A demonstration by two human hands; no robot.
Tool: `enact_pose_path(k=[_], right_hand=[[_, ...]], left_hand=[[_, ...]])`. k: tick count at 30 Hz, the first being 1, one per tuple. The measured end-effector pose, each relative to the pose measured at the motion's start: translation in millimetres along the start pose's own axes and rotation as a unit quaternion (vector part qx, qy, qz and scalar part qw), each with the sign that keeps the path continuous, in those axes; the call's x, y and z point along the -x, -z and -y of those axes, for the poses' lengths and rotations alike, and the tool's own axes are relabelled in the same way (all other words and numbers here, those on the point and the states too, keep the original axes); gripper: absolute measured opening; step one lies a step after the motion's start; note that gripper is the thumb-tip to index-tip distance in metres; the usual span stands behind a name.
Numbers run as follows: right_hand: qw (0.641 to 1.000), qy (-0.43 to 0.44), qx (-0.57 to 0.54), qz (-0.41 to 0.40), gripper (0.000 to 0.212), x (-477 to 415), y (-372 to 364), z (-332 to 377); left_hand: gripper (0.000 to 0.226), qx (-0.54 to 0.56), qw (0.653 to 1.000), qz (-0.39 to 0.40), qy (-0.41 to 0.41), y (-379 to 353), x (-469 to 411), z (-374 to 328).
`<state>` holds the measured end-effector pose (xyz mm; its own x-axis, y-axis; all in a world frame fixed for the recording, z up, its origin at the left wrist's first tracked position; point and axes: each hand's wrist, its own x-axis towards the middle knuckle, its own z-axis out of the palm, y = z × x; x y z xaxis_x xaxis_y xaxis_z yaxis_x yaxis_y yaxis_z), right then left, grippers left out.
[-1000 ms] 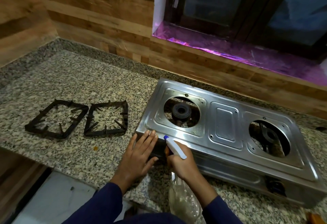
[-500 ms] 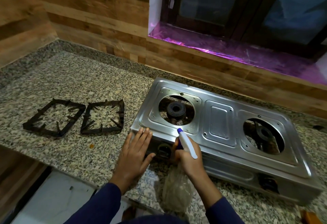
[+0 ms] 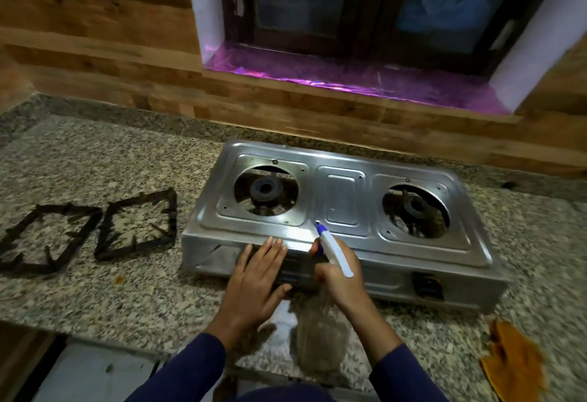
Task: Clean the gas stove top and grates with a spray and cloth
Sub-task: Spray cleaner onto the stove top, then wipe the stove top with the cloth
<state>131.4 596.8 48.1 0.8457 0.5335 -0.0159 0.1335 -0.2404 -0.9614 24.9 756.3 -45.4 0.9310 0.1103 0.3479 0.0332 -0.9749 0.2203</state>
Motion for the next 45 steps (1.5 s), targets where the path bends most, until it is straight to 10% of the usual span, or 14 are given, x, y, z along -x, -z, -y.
enact_pose_path(k=[17,26,36,40,45], right_hand=[[0.979,-0.054,-0.04,-0.195,0.025,69.6,186.1,-50.6],[0.875,-0.037,-0.065,-0.478,0.03,71.2,318.8,-63.4],[0.905,-0.037,-0.01,-0.424,0.028,13.1,373.6,-126.4],[0.921,-0.074,-0.003,-0.383,0.063,19.4,373.8,-138.3],[0.865,-0.209,0.164,-0.425,0.077,84.6,316.8,-169.6]], left_hand=[[0.067,0.044,0.973,0.089,-0.208,-59.4,-105.8,-171.9],[0.064,0.053,0.981,0.049,-0.182,-89.7,-114.2,-214.7],[0.062,0.037,0.981,0.031,-0.186,-93.6,-114.6,-212.6],[0.061,0.018,0.98,0.027,-0.196,-94.8,-115.5,-210.5],[0.06,0.035,0.98,0.022,-0.194,-91.7,-115.1,-211.2]])
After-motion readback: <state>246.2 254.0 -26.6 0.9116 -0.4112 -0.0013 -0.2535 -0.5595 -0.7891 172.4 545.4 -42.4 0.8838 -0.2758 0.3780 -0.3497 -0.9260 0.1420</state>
